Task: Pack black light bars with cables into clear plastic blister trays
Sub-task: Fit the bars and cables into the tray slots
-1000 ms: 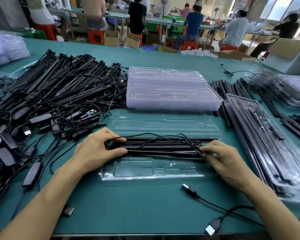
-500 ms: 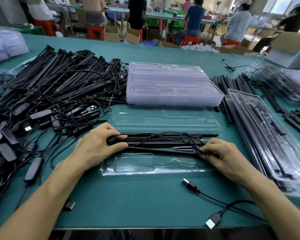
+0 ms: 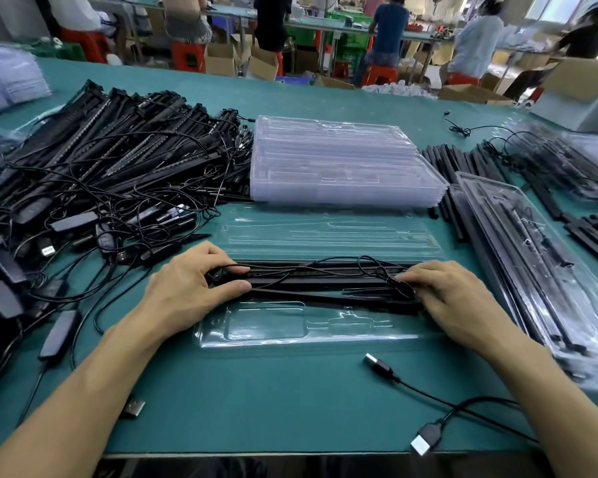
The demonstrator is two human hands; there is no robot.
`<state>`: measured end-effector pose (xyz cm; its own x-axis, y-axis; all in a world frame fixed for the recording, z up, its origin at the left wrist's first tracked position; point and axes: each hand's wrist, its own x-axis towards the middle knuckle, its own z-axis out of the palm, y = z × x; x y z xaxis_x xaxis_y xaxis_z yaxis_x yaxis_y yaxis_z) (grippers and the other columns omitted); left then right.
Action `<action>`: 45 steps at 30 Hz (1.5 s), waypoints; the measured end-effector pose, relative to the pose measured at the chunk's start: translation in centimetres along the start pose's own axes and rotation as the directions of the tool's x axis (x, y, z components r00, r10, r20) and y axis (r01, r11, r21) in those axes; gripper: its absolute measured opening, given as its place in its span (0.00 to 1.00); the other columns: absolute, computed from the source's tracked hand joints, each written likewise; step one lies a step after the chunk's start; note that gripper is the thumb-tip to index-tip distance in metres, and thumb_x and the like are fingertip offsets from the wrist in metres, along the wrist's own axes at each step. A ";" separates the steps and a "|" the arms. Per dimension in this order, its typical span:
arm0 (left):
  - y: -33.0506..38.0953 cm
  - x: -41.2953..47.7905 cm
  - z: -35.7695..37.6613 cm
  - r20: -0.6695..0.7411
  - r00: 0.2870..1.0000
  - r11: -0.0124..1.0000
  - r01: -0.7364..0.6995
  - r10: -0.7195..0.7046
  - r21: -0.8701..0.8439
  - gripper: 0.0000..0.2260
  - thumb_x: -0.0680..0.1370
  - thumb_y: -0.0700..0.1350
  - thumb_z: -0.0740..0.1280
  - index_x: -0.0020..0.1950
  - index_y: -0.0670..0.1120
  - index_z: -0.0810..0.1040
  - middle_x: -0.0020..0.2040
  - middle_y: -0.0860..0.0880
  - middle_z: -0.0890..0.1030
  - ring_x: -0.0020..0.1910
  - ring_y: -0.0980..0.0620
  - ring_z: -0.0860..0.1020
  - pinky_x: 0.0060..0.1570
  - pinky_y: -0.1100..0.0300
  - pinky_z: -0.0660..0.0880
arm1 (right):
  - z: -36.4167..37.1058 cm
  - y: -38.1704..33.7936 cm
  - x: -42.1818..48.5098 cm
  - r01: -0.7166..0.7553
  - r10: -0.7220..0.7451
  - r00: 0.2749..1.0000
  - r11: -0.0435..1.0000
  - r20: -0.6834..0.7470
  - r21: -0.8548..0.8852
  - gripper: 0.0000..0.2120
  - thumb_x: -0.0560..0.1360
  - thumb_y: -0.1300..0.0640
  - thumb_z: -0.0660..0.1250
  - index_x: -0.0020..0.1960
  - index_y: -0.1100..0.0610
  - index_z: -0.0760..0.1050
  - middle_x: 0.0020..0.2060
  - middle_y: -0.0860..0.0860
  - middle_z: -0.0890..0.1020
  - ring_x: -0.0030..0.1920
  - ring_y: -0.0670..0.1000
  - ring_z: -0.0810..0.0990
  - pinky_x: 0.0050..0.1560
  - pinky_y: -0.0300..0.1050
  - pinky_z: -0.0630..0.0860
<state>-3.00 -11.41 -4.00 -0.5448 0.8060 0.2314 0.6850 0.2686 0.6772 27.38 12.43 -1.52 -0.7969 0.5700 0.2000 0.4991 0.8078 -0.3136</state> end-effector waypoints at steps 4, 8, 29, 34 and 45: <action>-0.3 -0.2 0.2 0.027 0.997 0.997 -0.067 0.066 0.034 0.15 0.67 0.75 0.65 0.49 0.71 0.80 0.52 0.62 0.76 0.49 0.61 0.77 0.48 0.46 0.76 | -0.4 -0.4 0.7 -0.052 0.053 0.996 0.998 0.072 -0.023 0.20 0.74 0.66 0.64 0.56 0.44 0.83 0.55 0.42 0.82 0.60 0.51 0.76 0.63 0.52 0.71; -0.4 0.0 0.1 0.035 0.996 0.994 -0.089 0.087 0.064 0.18 0.66 0.77 0.60 0.49 0.72 0.78 0.52 0.62 0.75 0.47 0.60 0.78 0.46 0.46 0.77 | -1.0 -0.8 1.2 -0.075 0.082 0.990 0.995 0.111 -0.065 0.23 0.73 0.66 0.61 0.56 0.43 0.82 0.55 0.41 0.82 0.61 0.51 0.75 0.63 0.48 0.71; 1.1 -0.4 -0.8 -0.239 0.924 0.953 -0.280 0.299 0.111 0.17 0.71 0.63 0.69 0.42 0.50 0.85 0.44 0.55 0.73 0.38 0.52 0.76 0.33 0.51 0.75 | -0.5 -4.8 -1.1 0.165 -0.132 0.977 0.966 -0.169 0.200 0.05 0.72 0.57 0.75 0.46 0.50 0.80 0.43 0.42 0.81 0.47 0.46 0.78 0.52 0.41 0.73; 2.7 0.2 -2.5 -0.356 0.913 0.980 -0.188 0.201 0.070 0.16 0.71 0.65 0.69 0.42 0.53 0.83 0.32 0.57 0.78 0.29 0.58 0.75 0.28 0.60 0.73 | -2.3 -5.6 -2.5 0.157 -0.061 0.982 0.787 -0.178 0.596 0.03 0.74 0.52 0.69 0.47 0.48 0.80 0.38 0.49 0.82 0.38 0.49 0.80 0.41 0.37 0.75; 0.8 0.1 -3.7 -0.322 0.946 0.921 0.083 0.048 0.380 0.22 0.73 0.69 0.55 0.38 0.53 0.77 0.27 0.55 0.74 0.29 0.48 0.74 0.30 0.59 0.64 | -2.2 -2.7 -1.5 -0.039 0.364 0.919 0.470 -0.154 0.882 0.09 0.69 0.43 0.68 0.41 0.48 0.81 0.32 0.47 0.79 0.35 0.48 0.75 0.39 0.39 0.74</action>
<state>-4.31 -13.03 -0.84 -0.6380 0.6054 0.4759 0.7699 0.5143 0.3778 27.96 9.78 1.05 -0.4981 0.8407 0.2124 -0.0346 0.2255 -0.9736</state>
